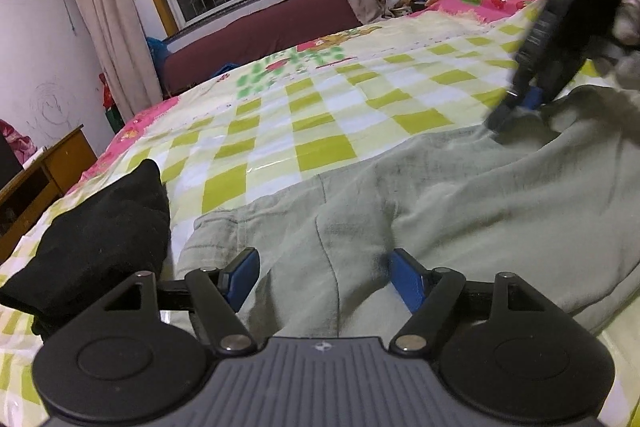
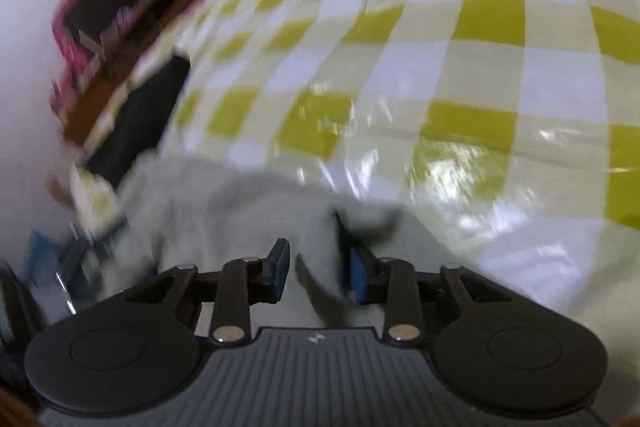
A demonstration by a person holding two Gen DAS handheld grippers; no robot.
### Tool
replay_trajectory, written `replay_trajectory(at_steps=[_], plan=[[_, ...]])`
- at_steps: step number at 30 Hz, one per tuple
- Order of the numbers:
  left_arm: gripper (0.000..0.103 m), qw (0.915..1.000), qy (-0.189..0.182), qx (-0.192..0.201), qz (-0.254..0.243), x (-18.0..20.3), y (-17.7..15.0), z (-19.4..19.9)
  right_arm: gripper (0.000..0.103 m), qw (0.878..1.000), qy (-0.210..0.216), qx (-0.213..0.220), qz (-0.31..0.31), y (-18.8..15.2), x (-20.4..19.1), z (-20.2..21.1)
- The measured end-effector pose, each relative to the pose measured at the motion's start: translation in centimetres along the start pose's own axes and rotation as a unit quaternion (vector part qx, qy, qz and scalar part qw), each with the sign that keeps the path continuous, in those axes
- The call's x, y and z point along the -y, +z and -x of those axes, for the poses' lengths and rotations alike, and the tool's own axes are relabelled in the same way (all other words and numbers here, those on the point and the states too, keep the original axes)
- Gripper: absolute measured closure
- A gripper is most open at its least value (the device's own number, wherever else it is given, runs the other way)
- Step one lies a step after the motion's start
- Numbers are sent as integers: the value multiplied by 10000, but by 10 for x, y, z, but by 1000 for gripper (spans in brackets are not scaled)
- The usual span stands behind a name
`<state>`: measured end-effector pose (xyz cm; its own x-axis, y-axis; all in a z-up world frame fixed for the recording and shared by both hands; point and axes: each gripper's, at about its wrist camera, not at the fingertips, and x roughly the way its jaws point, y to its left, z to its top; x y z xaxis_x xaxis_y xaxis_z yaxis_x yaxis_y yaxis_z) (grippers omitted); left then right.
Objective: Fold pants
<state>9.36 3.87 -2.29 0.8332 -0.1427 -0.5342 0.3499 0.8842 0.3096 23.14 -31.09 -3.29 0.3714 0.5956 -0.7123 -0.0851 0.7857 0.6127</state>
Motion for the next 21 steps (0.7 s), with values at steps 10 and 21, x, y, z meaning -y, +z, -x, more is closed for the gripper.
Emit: replay_trajectory(at_steps=[10, 21], plan=[[15, 9994, 287, -29, -208, 7, 1, 5, 91, 9798, -516, 1395, -1335, 7, 39, 27], [16, 9948, 36, 566, -847, 56, 31, 33, 103, 9781, -1332, 1427, -725, -115, 7, 81]])
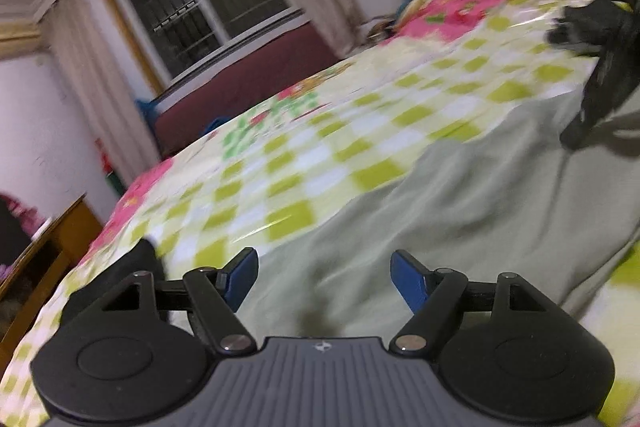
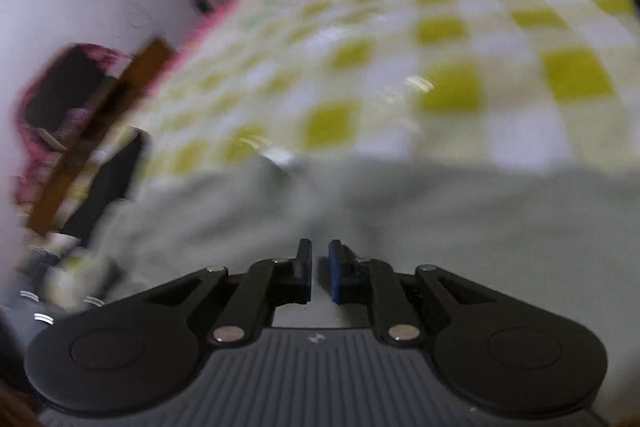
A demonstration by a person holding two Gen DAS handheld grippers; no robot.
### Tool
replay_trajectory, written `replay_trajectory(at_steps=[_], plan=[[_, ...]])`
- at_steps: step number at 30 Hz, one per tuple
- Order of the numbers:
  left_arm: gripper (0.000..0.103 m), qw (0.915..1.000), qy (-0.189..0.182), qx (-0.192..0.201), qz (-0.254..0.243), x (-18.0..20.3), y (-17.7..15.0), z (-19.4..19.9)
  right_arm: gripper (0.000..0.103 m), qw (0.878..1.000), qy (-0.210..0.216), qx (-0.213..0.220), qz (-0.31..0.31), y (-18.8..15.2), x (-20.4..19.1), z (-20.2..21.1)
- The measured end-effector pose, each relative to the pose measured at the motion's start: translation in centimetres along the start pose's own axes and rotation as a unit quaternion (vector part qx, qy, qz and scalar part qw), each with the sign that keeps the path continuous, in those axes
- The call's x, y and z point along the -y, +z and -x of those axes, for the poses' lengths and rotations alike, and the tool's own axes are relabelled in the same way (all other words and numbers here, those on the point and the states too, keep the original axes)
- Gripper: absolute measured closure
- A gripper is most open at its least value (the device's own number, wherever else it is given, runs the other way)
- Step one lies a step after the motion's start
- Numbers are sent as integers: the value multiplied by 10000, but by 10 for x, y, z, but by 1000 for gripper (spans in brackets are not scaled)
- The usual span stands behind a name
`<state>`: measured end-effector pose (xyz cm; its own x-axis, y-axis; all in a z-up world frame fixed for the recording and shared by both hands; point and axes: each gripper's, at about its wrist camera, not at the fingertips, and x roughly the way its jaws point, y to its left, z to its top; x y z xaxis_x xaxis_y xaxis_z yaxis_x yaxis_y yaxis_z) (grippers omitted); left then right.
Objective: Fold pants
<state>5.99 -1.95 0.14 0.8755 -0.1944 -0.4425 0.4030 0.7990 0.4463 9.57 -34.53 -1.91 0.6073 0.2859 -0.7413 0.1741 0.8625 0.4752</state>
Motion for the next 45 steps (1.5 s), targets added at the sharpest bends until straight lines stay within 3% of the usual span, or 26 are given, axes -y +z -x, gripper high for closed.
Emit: replay_trajectory(at_steps=[2, 5, 6, 7, 12, 16, 19, 21, 24, 28, 31, 34, 37, 39, 40, 42, 45], plan=[[16, 9997, -105, -95, -183, 11, 2, -5, 103, 9987, -331, 220, -306, -9, 32, 14], [16, 9981, -211, -362, -445, 21, 1, -16, 103, 9851, -860, 830, -1234, -9, 83, 49], [16, 9978, -182, -377, -510, 23, 3, -16, 101, 9790, -1136, 986, -1373, -8, 94, 62], [16, 9977, -179, -324, -569, 26, 6, -13, 91, 9736, -1291, 1097, -1529, -9, 103, 75], [16, 9956, -596, 85, -721, 51, 33, -1, 89, 9630, -1228, 1651, -1740, -37, 106, 135], [16, 9880, -944, 21, -1222, 87, 35, -4, 93, 9374, -1730, 1853, -2388, -75, 134, 171], [16, 9838, -1166, -39, -1364, 101, 32, 3, 93, 9096, -1532, 2249, -3140, -99, 159, 199], [16, 9816, -1198, -8, -1488, 107, 31, 10, 89, 8872, -1622, 2497, -3525, -107, 170, 214], [16, 9803, -1266, -21, -1514, 111, 31, 14, 85, 8685, -1822, 2762, -3691, -115, 176, 225], [16, 9798, -1269, 1, -1545, 114, 34, 17, 77, 8711, -1816, 2653, -3711, -115, 179, 223], [16, 9800, -1289, 75, -1517, 112, 35, 19, 66, 8607, -1629, 2766, -3951, -115, 187, 223], [16, 9806, -1332, 82, -1439, 112, 37, 17, 61, 8553, -1411, 2860, -4083, -111, 192, 217], [16, 9813, -1366, 53, -1357, 114, 38, 14, 60, 8719, -1374, 2688, -3855, -95, 188, 200], [16, 9814, -1425, 0, -1283, 116, 38, 11, 66, 8751, -1667, 2617, -3714, -87, 189, 187], [16, 9814, -1456, -4, -1247, 116, 38, 11, 80, 8705, -1710, 2609, -3807, -87, 192, 185], [16, 9804, -1585, -29, -1167, 116, 35, 11, 98, 8612, -1679, 2650, -3999, -87, 194, 188], [16, 9817, -1593, -20, -1039, 114, 28, 10, 98, 8658, -1491, 2897, -3799, -77, 176, 206]])
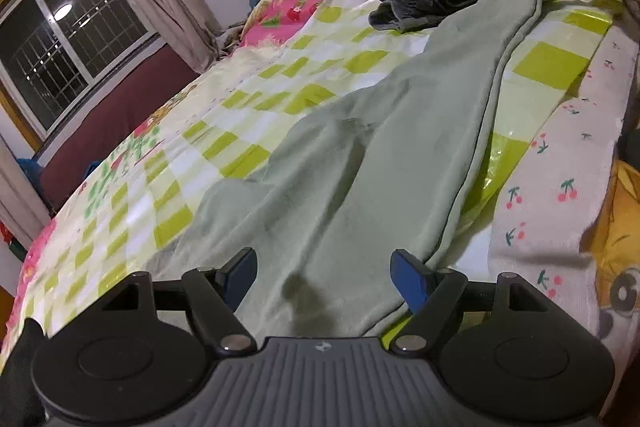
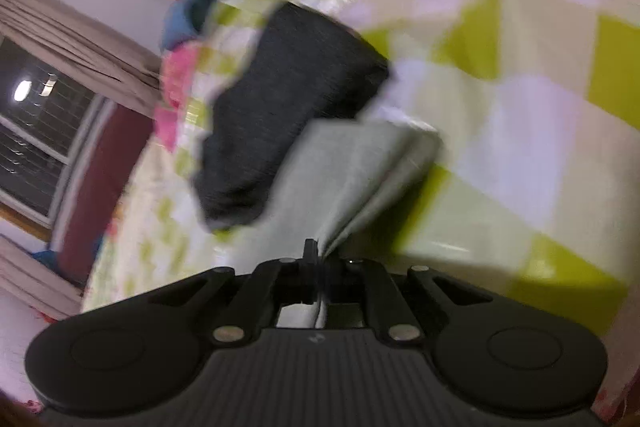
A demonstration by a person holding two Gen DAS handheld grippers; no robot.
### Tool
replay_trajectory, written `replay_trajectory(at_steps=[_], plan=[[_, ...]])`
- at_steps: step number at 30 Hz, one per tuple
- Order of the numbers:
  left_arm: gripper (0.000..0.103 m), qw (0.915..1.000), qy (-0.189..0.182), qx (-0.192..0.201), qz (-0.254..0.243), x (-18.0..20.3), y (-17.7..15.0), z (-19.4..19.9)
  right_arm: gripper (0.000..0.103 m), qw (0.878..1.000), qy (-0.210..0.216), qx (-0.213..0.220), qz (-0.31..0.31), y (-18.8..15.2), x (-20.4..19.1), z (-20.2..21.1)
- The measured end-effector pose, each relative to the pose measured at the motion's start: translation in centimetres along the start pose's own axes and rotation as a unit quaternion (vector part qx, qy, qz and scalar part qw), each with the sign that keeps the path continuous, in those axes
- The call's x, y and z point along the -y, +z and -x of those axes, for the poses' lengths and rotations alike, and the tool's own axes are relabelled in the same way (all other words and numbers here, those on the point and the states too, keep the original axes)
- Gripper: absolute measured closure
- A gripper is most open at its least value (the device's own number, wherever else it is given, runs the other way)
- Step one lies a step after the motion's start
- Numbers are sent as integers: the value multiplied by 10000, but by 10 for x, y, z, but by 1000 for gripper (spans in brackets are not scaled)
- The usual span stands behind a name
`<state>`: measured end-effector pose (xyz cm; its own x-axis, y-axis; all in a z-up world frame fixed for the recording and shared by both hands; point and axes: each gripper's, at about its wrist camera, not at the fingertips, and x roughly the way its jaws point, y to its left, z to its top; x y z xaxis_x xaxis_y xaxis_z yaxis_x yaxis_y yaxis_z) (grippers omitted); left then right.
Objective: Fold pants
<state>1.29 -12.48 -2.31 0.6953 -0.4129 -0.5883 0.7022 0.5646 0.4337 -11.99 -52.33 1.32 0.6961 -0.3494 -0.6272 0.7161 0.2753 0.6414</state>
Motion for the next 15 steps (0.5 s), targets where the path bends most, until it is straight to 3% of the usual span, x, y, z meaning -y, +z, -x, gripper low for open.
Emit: replay_trajectory(at_steps=[4, 7, 10, 12, 15], plan=[[16, 9991, 30, 108, 406, -15, -9, 10, 98, 9895, 635, 199, 1280, -18, -88, 28], [16, 9970, 243, 158, 718, -35, -22, 21, 98, 9607, 1387, -182, 2399, -68, -173, 30], [16, 9922, 515, 15, 1132, -61, -45, 33, 98, 9069, 2026, -875, 3590, -154, -254, 19], [16, 9879, 732, -106, 1361, -76, -62, 42, 98, 8569, 2380, -1371, 4362, -232, -296, 7], [14, 9821, 885, -150, 1655, -93, -88, 58, 99, 7881, 2648, -2165, 5117, -338, -330, -7]])
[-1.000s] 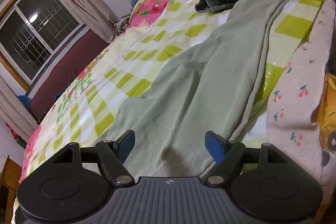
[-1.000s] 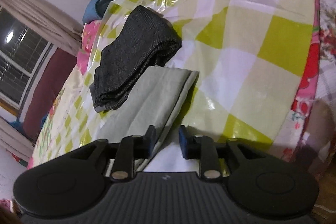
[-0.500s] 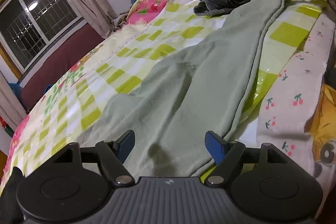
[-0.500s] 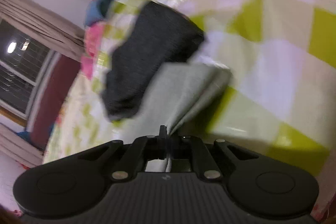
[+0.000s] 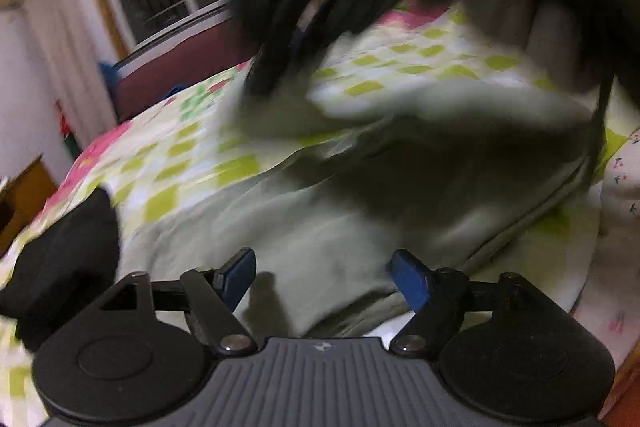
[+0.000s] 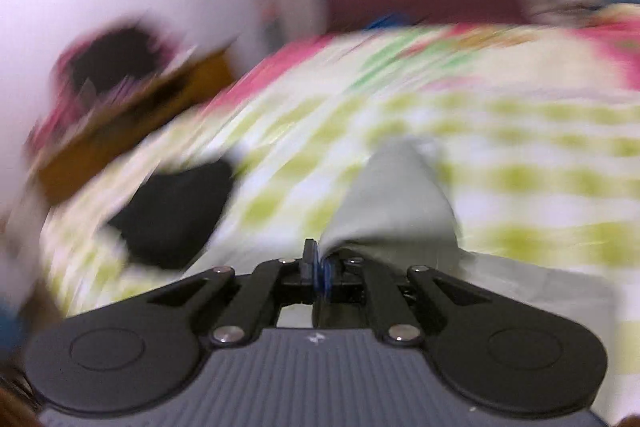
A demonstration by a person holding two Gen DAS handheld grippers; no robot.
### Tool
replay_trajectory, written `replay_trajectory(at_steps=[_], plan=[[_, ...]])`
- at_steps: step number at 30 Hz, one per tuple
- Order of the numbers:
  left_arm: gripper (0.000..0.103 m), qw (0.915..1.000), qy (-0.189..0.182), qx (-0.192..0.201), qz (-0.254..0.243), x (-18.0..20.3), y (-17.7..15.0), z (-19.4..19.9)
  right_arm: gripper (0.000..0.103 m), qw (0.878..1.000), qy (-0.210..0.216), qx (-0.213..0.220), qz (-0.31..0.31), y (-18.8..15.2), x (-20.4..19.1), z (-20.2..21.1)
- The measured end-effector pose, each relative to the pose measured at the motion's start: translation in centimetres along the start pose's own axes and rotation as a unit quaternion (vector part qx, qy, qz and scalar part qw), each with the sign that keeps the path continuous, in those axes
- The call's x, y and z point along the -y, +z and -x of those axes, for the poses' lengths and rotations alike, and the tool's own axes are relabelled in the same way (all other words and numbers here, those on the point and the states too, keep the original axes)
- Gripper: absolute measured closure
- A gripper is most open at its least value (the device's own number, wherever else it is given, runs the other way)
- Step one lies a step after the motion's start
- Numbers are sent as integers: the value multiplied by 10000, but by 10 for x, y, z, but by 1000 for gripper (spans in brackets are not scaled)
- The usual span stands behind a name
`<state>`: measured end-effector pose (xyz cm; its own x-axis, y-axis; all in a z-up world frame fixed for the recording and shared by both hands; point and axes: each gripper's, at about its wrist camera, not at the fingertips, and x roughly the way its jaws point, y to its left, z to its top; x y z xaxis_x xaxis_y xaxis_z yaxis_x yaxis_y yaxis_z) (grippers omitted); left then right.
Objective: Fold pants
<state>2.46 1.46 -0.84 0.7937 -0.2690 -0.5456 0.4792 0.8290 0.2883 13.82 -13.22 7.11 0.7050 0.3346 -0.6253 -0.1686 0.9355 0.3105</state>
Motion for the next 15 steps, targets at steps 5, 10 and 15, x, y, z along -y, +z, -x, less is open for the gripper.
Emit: replay_trajectory(at_steps=[5, 10, 15], plan=[[13, 9996, 61, 59, 277, -17, -16, 6, 98, 9941, -7, -918, 586, -36, -58, -82], [13, 9988, 20, 197, 453, -29, -20, 9, 98, 9921, -220, -963, 768, -36, -67, -79], [13, 9966, 206, 334, 722, -43, -24, 17, 98, 9979, -214, -569, 224, -10, -63, -66]])
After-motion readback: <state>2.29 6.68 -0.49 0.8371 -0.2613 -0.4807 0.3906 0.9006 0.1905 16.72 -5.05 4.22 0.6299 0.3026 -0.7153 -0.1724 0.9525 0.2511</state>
